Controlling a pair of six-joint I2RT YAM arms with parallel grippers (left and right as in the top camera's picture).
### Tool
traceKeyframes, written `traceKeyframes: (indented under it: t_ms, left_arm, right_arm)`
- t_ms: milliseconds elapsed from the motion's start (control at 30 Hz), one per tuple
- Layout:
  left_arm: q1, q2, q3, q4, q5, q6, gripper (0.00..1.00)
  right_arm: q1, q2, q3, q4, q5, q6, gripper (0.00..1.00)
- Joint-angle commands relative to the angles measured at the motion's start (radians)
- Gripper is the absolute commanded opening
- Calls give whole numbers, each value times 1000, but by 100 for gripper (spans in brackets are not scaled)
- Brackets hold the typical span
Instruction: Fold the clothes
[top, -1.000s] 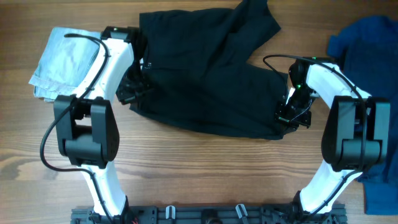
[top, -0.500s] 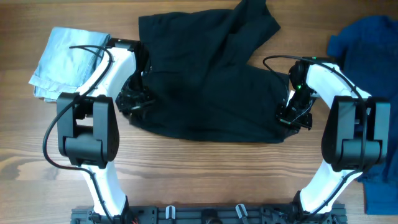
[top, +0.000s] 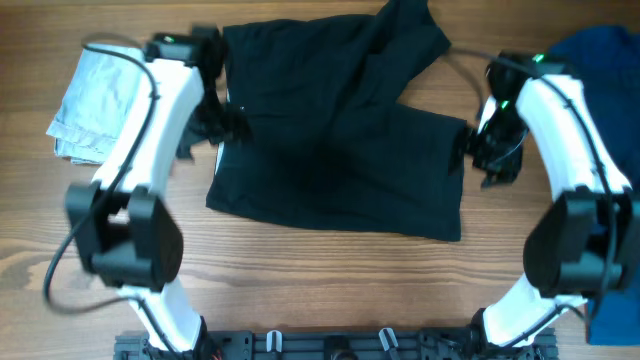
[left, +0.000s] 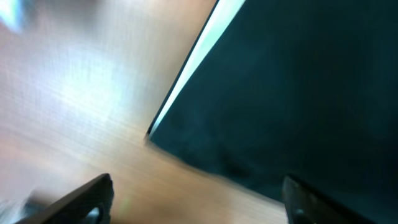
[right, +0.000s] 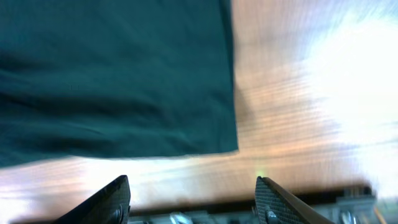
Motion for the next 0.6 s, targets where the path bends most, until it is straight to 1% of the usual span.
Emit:
traceKeyframes:
  t_ms: [0, 33, 67, 100, 200, 267, 333, 500, 567]
  left_arm:
    - [1, -88, 52, 143, -11, 7, 14]
    - [1, -88, 52, 182, -7, 8, 4]
    - [1, -81, 47, 221, 1, 11, 4]
    - [1, -75, 39, 258, 26, 26, 4]
    - [0, -26, 0, 375, 171, 64, 4]
    - [0, 14, -22, 438, 220, 82, 4]
    - [0, 58, -38, 489, 223, 82, 4]
    - [0, 163, -43, 558, 223, 83, 4]
    - [0, 185, -43, 569, 223, 83, 4]
  right_arm:
    - [3, -71, 86, 85, 4, -32, 45]
    - [3, -73, 85, 127, 4, -37, 18]
    - [3, -73, 84, 165, 3, -48, 4]
    - [3, -71, 76, 201, 3, -53, 4]
    - [6, -69, 14, 317, -10, -79, 4]
    - [12, -69, -51, 414, -46, -103, 5]
    - [19, -69, -136, 548, -101, -137, 4]
    - [27, -63, -359, 908, -113, -154, 4]
    - [28, -58, -411, 998, -113, -155, 4]
